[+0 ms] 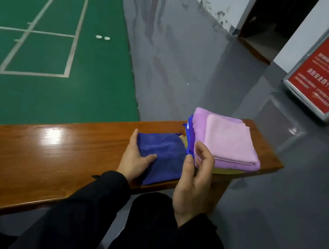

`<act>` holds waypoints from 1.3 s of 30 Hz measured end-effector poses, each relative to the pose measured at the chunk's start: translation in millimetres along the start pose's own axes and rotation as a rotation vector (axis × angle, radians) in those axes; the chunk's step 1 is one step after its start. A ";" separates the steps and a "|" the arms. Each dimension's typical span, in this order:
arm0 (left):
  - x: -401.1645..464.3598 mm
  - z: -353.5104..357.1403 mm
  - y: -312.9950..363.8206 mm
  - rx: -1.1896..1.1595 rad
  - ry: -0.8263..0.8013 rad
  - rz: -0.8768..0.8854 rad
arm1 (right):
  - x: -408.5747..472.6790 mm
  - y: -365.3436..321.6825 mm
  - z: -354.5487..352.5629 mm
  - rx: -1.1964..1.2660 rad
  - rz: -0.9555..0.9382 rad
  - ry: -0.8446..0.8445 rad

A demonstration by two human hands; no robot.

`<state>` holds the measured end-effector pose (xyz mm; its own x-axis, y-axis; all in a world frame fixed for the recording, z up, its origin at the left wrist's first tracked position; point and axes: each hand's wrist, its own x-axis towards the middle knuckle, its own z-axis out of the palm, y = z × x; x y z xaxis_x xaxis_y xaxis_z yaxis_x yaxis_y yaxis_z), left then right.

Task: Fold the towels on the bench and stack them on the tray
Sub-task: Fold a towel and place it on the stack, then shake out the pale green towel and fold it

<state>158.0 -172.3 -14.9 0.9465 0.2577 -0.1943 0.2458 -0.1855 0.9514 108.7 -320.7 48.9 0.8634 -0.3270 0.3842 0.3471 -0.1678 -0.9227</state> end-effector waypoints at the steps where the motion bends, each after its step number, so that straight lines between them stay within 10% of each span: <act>1: 1.6 3.7 -1.6 0.039 -0.015 0.020 | 0.0 5.3 0.4 -0.020 0.015 -0.007; 11: -11.8 10.0 4.3 0.485 0.096 0.155 | -2.7 32.6 8.9 -0.195 -0.003 -0.209; 27: -107.2 -191.8 -19.2 0.339 0.263 0.138 | -75.8 -40.9 158.1 -0.468 -0.144 -0.970; 34: -155.6 -332.5 -22.4 0.598 0.846 0.216 | -124.5 -71.7 201.6 -0.295 -0.195 -1.183; 39: -174.8 -421.4 -28.3 1.205 0.926 -0.277 | -144.8 -79.2 203.5 -0.267 -0.171 -1.260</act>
<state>-102.6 187.5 92.8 0.4993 0.8060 0.3180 0.8346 -0.5460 0.0734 30.7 -70.7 60.0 0.6139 0.7865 0.0675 0.5292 -0.3465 -0.7745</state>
